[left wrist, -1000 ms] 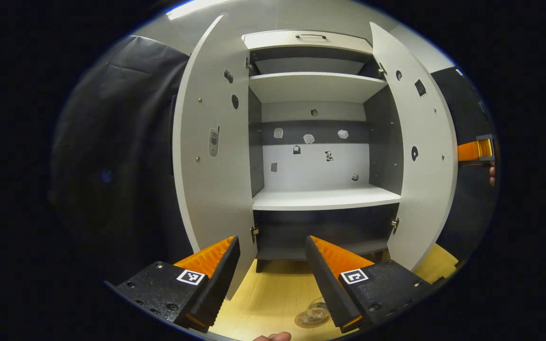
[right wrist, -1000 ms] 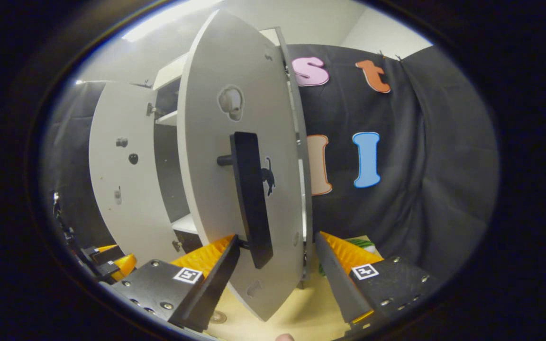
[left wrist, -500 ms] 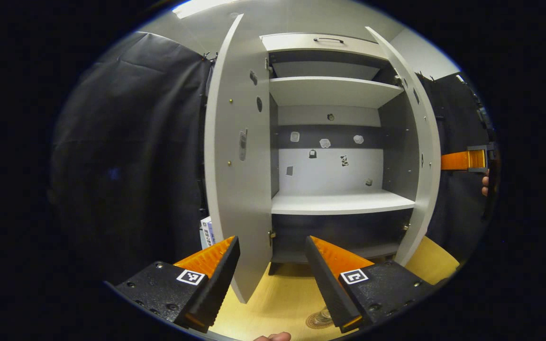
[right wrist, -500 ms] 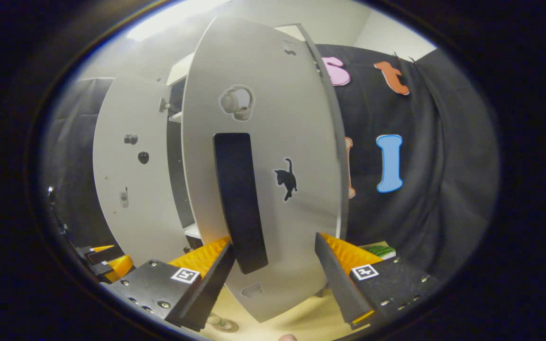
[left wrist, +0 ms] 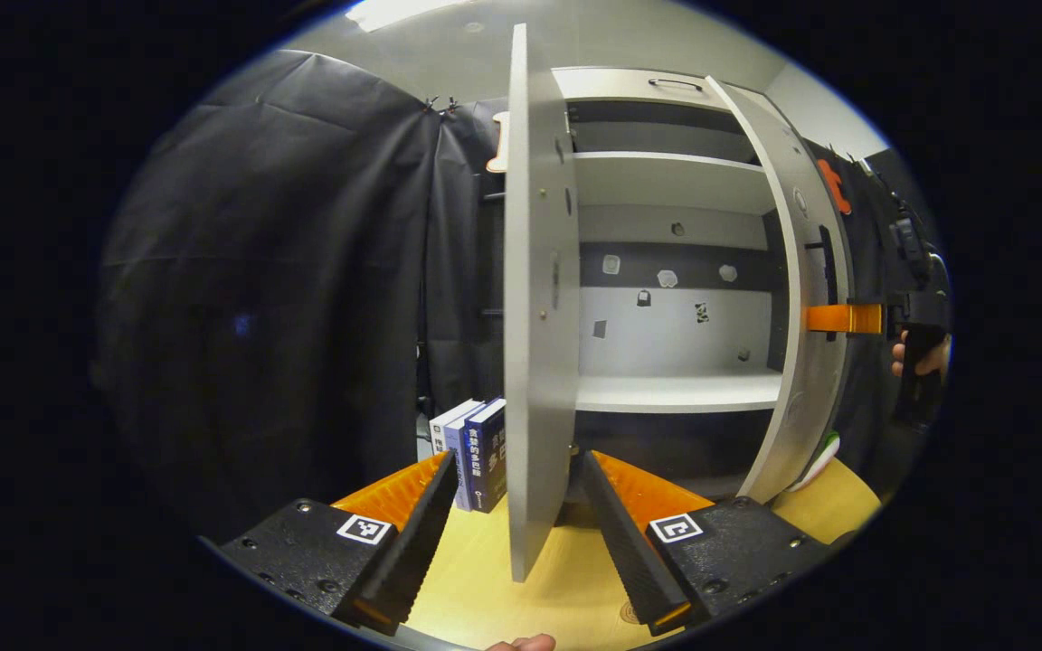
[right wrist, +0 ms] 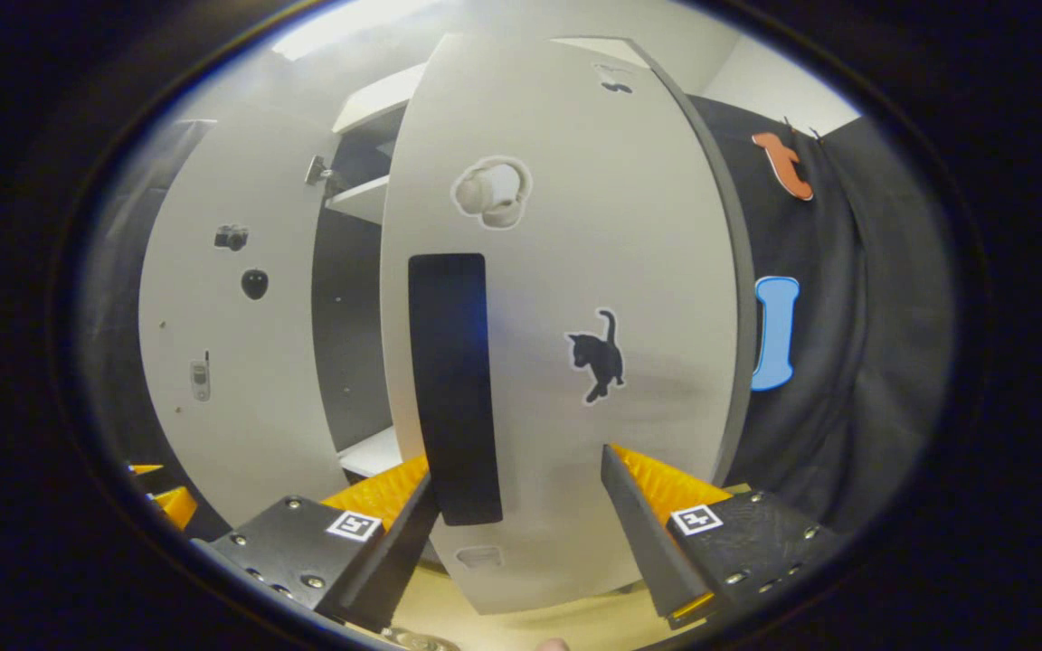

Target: Grasp the bottle in the cabinet with the left hand and place it on the coaster, then close the right door with the right hand and the left door with the left hand.

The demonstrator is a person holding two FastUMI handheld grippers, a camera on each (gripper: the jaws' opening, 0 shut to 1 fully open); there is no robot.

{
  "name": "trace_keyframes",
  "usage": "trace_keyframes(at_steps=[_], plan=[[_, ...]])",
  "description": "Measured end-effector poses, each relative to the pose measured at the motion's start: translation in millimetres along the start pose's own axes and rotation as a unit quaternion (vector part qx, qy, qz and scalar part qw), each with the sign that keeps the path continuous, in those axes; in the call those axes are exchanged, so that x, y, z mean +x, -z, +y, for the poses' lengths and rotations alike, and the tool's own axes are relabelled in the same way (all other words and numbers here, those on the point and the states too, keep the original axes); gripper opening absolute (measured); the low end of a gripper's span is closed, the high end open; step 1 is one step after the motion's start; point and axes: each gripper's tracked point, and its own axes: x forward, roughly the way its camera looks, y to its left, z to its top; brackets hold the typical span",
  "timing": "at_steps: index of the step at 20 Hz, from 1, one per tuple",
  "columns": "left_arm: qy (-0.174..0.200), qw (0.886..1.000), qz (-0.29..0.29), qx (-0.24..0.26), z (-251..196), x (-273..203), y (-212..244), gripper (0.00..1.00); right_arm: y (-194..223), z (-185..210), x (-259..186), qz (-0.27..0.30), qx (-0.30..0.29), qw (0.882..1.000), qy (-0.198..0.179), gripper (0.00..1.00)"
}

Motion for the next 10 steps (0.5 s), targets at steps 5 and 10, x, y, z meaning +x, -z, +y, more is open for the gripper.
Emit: trace_keyframes(at_steps=[5, 10], plan=[[-0.004, 1.0, -0.007, -0.011, 28.1, 4.5, -15.0, 0.88, -5.9, 12.4, 33.2, -0.017, -0.019, 1.0, 0.015, 1.0], [0.007, 0.999, -0.012, -0.037, 48.1, 10.1, -30.2, 0.89, -4.4, 13.3, 40.5, -0.027, -0.018, 0.999, 0.041, 0.97]])
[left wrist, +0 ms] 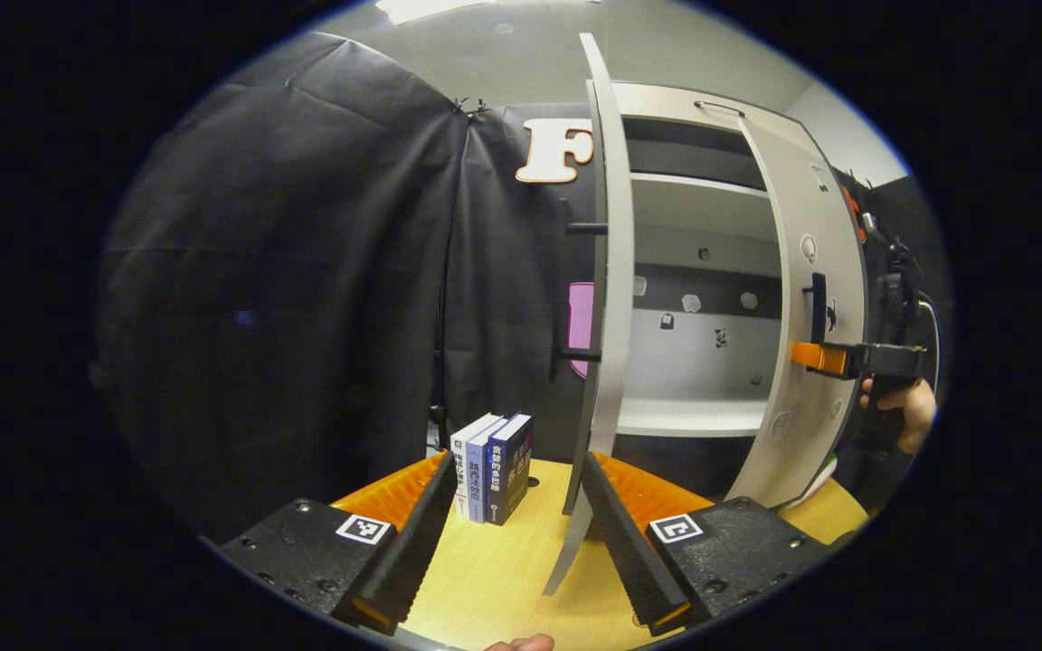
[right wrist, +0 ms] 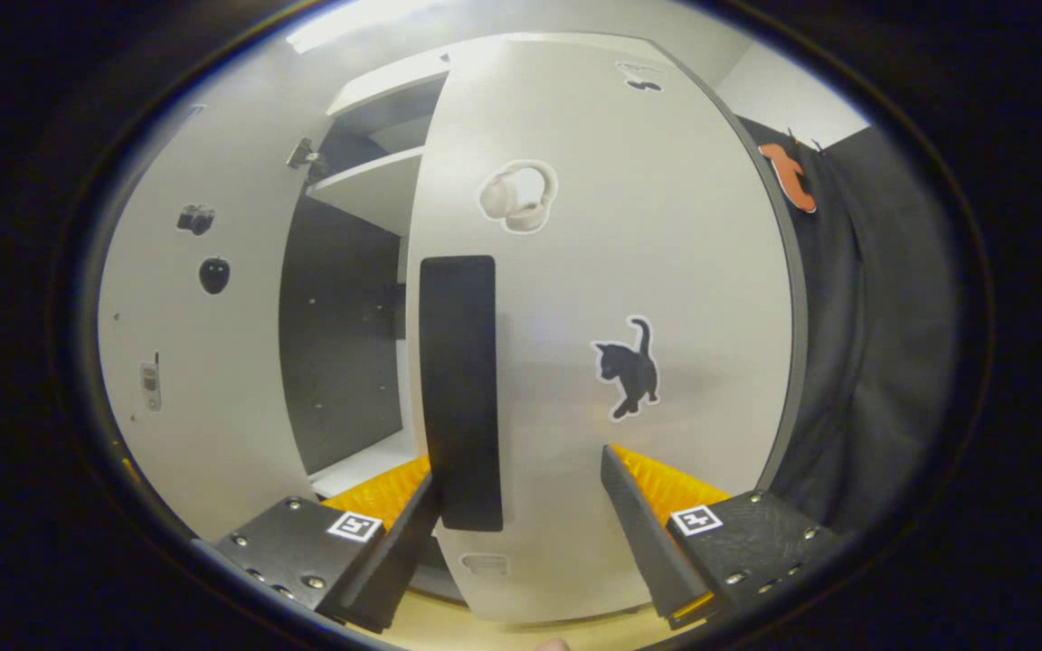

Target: Grasp the bottle in the cabinet with the left hand and place it on the coaster, then close the right door with the right hand and the left door with the left hand.

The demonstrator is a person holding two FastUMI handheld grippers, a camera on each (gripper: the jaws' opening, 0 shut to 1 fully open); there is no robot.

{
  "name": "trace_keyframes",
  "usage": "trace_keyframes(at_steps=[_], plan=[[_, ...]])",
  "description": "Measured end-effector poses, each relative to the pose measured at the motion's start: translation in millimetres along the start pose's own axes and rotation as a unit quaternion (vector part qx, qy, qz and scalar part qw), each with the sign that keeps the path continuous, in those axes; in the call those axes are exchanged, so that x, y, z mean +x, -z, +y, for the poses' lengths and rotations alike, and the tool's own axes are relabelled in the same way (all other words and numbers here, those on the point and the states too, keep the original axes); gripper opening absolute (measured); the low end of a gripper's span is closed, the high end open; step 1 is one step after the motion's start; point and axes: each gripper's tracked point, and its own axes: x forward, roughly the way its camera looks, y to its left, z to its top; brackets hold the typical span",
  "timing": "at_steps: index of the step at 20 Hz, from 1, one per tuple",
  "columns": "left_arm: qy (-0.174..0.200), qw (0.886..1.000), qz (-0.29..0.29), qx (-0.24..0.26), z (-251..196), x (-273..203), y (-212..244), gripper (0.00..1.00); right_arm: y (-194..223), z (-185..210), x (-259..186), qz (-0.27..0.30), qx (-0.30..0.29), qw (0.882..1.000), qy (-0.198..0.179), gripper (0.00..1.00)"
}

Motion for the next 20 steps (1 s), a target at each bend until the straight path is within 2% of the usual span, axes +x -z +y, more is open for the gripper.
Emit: trace_keyframes(at_steps=[1, 5, 6, 7, 8, 9, 10, 12, 13, 14, 16, 17, 18, 19, 20], plan=[[0.003, 1.0, -0.004, -0.007, 3.7, 0.7, -4.6, 0.89, 0.2, -0.2, 0.6, -0.002, -0.002, 1.0, 0.008, 1.0], [0.011, 1.0, -0.009, -0.012, 16.2, 9.9, -23.1, 0.9, -0.8, -0.2, 1.8, -0.009, -0.005, 0.999, 0.037, 1.0], [0.013, 1.0, -0.013, -0.01, 18.7, 15.5, -29.3, 0.87, -0.2, 0.0, 1.9, -0.01, -0.004, 0.999, 0.044, 1.0], [0.016, 1.0, -0.013, -0.009, 20.2, 19.3, -34.3, 0.92, -0.3, 0.1, 1.6, -0.013, -0.004, 0.999, 0.05, 1.0], [0.022, 1.0, -0.011, -0.01, 20.1, 23.4, -37.7, 0.87, -0.6, 0.0, 2.3, -0.015, -0.005, 0.998, 0.055, 1.0], [0.028, 1.0, -0.007, -0.011, 18.4, 25.6, -38.4, 0.87, -0.2, 0.2, 2.8, -0.016, -0.004, 0.998, 0.059, 1.0], [0.032, 0.999, -0.009, -0.013, 18.9, 29.4, -44.1, 0.92, 0.3, -0.1, 4.0, -0.017, -0.004, 0.998, 0.063, 1.0], [0.04, 0.999, -0.014, -0.009, 21.2, 35.8, -53.4, 0.92, 0.8, -0.6, 4.7, -0.016, -0.004, 0.998, 0.067, 1.0], [0.049, 0.999, -0.016, -0.004, 19.5, 39.5, -57.5, 0.87, 0.1, 0.1, 4.4, -0.015, -0.004, 0.997, 0.069, 1.0], [0.058, 0.998, -0.017, 0.003, 17.8, 42.0, -60.6, 0.92, 0.7, 0.0, 4.5, -0.013, -0.004, 0.997, 0.072, 1.0], [0.071, 0.997, -0.025, 0.014, 17.7, 44.8, -67.3, 0.92, 1.1, -0.2, 3.9, -0.011, -0.006, 0.997, 0.074, 1.0], [0.078, 0.997, -0.026, 0.016, 15.9, 45.7, -69.6, 0.87, 1.1, 0.1, 4.1, -0.01, -0.005, 0.997, 0.074, 0.97], [0.086, 0.996, -0.024, 0.014, 13.8, 46.5, -70.4, 0.92, 1.1, -0.2, 4.8, -0.009, -0.004, 0.997, 0.074, 1.0], [0.097, 0.995, -0.018, 0.009, 10.1, 47.9, -69.6, 0.92, 1.4, 0.0, 4.6, -0.007, -0.001, 0.997, 0.074, 0.97], [0.108, 0.994, -0.013, 0.003, 5.7, 47.9, -66.0, 0.92, 1.2, 0.5, 3.6, -0.004, 0.0, 0.997, 0.073, 1.0]])
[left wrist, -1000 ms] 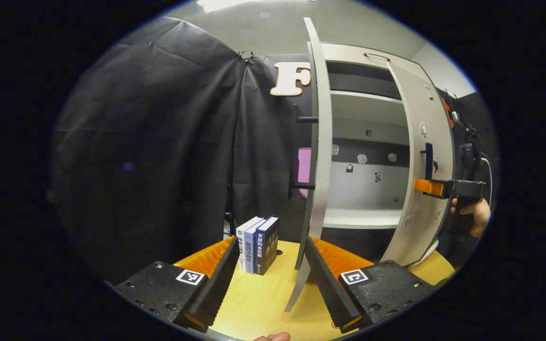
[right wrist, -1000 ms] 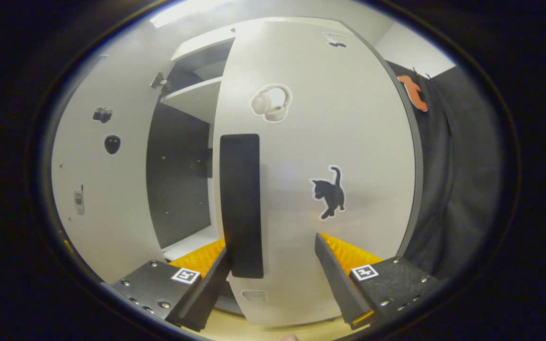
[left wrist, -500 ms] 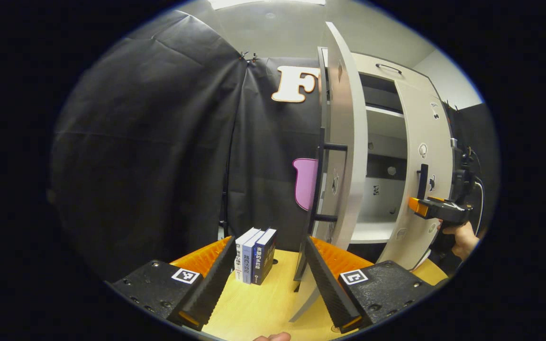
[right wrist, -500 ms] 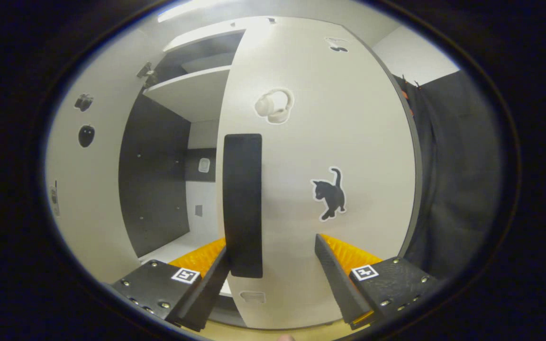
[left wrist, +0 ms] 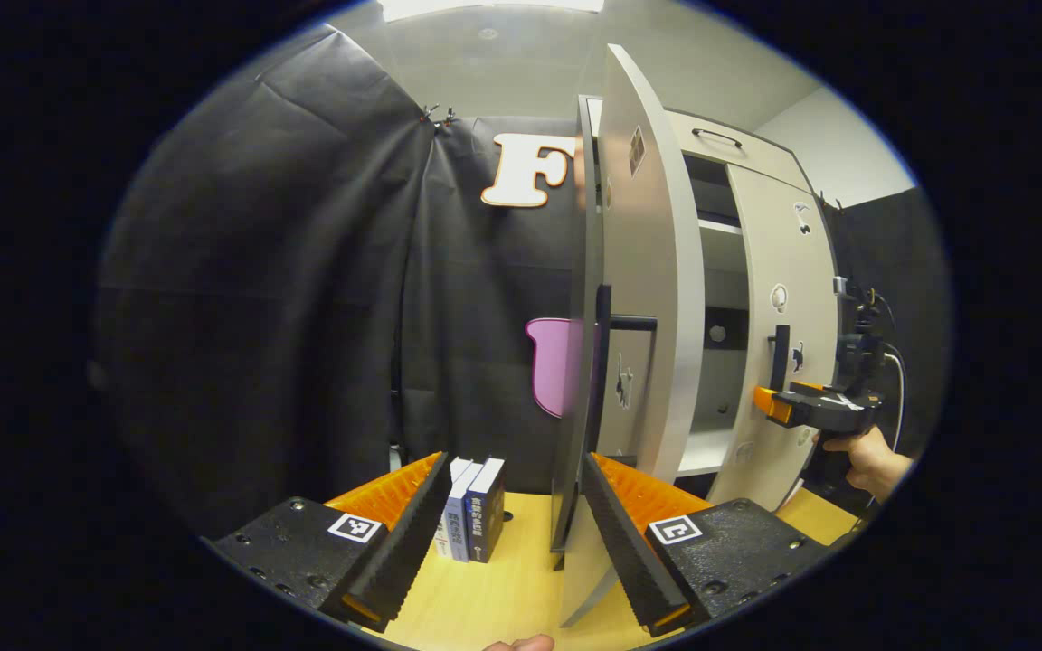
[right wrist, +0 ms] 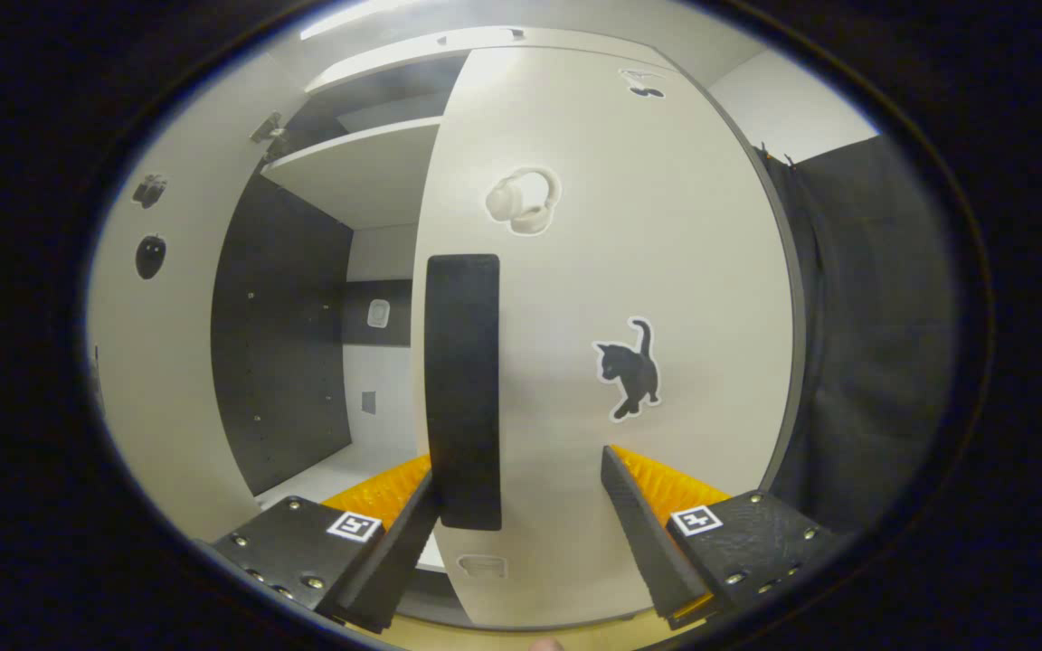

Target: Grasp the bottle in the cabinet with the left hand and place it on the coaster, then close the right door with the right hand and the left door with the left hand.

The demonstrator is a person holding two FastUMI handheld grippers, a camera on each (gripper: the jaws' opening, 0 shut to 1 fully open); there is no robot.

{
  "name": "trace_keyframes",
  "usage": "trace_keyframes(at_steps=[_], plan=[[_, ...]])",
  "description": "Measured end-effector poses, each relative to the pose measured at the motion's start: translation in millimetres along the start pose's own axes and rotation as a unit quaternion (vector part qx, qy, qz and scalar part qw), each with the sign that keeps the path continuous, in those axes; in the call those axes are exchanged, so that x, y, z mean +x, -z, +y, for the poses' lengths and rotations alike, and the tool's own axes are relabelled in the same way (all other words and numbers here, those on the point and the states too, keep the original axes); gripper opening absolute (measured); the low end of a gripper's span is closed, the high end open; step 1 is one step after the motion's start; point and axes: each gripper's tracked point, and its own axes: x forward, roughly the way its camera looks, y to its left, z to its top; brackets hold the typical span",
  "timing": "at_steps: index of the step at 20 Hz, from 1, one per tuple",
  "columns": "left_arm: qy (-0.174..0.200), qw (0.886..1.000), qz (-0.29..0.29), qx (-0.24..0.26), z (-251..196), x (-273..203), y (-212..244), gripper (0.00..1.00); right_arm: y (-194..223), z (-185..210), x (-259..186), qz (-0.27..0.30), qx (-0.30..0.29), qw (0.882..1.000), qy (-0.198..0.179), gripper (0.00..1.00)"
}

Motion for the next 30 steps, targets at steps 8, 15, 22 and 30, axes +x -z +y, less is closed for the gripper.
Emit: trace_keyframes(at_steps=[8, 15, 22, 30], plan=[[0.042, 0.999, 0.004, 0.008, -16.4, 9.8, -1.6, 0.92, 11.9, -2.7, -35.2, 0.035, 0.013, 0.999, -0.026, 1.0], [0.084, 0.996, 0.013, 0.015, -50.3, 12.2, 3.0, 0.92, 12.2, -18.5, -88.0, 0.04, 0.026, 0.998, -0.044, 1.0], [0.11, 0.993, 0.008, 0.029, -98.4, 19.6, 4.0, 0.92, 5.6, -42.7, -121.2, 0.043, 0.039, 0.997, -0.05, 1.0], [0.117, 0.993, 0.016, 0.008, -134.8, 34.5, 11.7, 0.92, 7.9, -68.4, -140.1, 0.055, 0.051, 0.996, -0.047, 1.0]])
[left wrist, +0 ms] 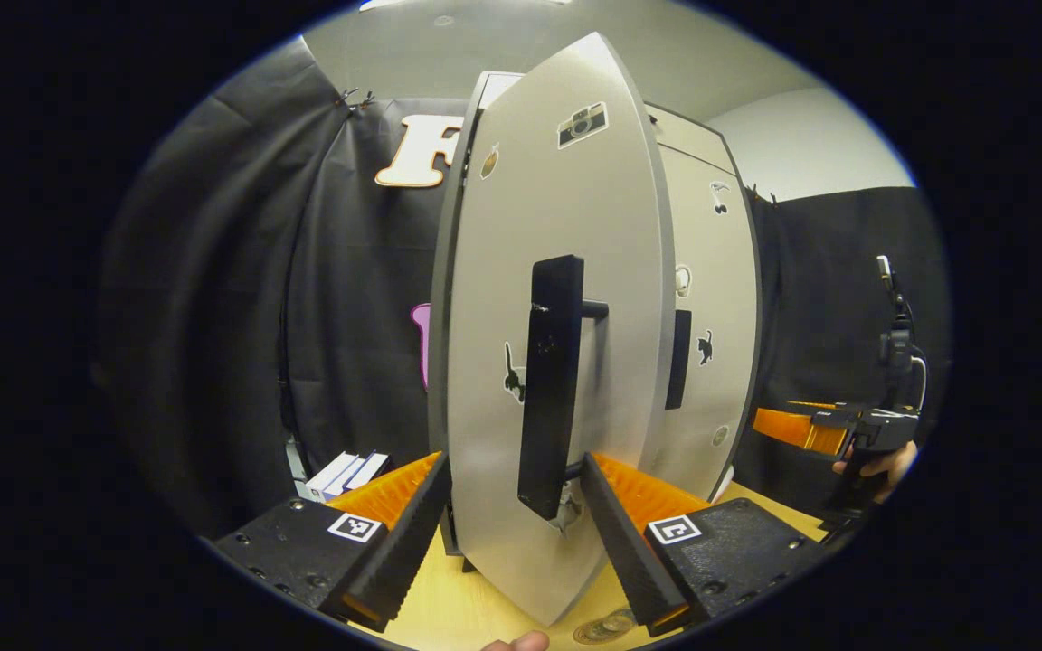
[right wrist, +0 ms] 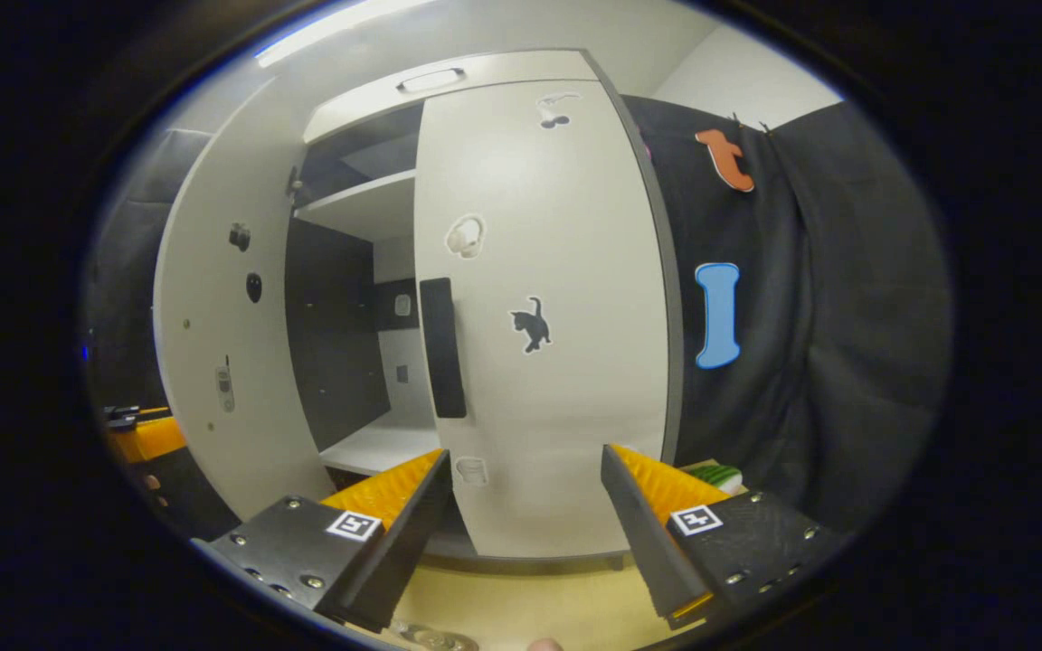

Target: Grasp the bottle in the cabinet with the left hand and place it on the coaster, then close the right door with the right hand and the left door with the left hand.

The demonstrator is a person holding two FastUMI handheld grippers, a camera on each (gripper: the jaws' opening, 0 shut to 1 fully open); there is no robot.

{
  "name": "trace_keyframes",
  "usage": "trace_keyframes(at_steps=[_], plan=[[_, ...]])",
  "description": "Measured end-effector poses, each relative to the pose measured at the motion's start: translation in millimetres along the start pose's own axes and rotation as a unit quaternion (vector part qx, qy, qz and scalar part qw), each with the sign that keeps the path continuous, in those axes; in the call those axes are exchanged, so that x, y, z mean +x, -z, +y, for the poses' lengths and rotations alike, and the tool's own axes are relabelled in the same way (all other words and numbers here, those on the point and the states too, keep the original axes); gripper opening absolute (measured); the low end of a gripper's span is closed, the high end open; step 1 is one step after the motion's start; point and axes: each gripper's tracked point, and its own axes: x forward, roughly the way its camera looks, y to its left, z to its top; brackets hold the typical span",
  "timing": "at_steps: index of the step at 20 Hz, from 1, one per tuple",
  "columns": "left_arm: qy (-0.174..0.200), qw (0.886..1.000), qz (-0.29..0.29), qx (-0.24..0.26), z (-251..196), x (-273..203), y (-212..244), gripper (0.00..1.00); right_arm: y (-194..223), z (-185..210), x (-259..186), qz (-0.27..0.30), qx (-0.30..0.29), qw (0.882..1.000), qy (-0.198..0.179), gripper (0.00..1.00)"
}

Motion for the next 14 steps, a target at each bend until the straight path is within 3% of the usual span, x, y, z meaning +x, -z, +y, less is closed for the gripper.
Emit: trace_keyframes(at_steps=[3, 4, 8, 14], plan=[[-0.003, 1.0, -0.001, 0.004, -9.2, 10.0, 0.8, 0.92, 3.3, -8.3, -3.5, 0.006, 0.007, 1.0, 0.002, 0.97], [-0.006, 1.0, 0.0, -0.001, -12.1, 13.9, 0.4, 0.97, 4.8, -11.7, -4.8, 0.008, 0.006, 1.0, 0.002, 1.0], [-0.001, 1.0, 0.007, -0.026, -32.6, 34.7, 4.8, 1.0, 17.2, -29.6, -7.5, 0.025, 0.009, 1.0, 0.013, 1.0], [0.0, 1.0, 0.003, 0.008, -57.8, 73.8, 2.7, 1.0, 26.6, -51.3, -10.8, 0.036, 0.01, 0.999, 0.025, 1.0]])
